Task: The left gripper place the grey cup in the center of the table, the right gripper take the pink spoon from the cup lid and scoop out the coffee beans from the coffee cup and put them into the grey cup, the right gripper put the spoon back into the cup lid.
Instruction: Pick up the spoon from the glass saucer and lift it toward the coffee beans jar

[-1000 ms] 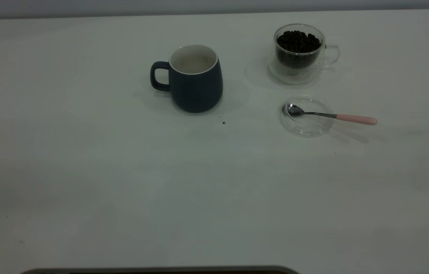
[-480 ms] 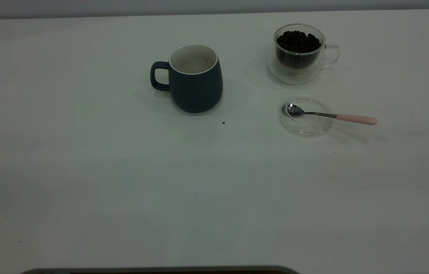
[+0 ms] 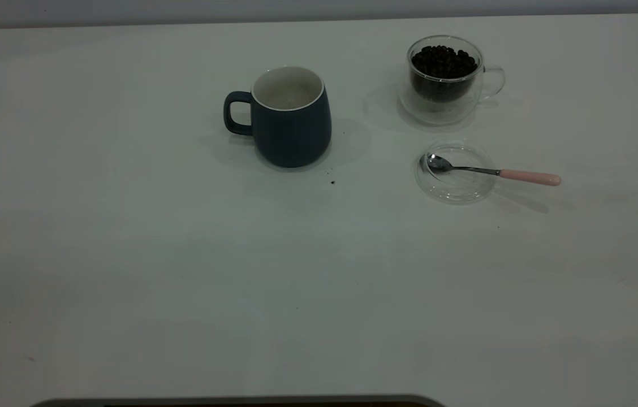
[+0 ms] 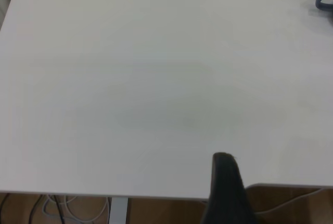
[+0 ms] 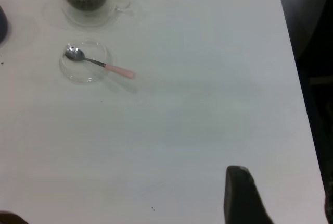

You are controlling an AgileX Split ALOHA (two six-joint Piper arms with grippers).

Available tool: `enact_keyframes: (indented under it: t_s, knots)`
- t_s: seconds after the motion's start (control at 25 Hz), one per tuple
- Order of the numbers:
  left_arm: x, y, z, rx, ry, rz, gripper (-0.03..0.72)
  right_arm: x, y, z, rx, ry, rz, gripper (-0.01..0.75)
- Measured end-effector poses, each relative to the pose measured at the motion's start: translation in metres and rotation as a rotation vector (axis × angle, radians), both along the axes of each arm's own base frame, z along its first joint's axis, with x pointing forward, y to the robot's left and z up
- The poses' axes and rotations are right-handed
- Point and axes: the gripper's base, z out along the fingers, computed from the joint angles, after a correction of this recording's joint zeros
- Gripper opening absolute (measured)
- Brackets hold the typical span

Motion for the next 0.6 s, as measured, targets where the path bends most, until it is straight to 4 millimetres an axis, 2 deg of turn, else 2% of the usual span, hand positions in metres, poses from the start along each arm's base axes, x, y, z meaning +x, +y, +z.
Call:
enact_keyframes:
  t_s: [0.6]
  knots:
    - [0.0,0.0004,0.0,0.002,0.0,-0.027,0.565,0.0,0.0,0.0,0.0,0.0,0.0,0.415]
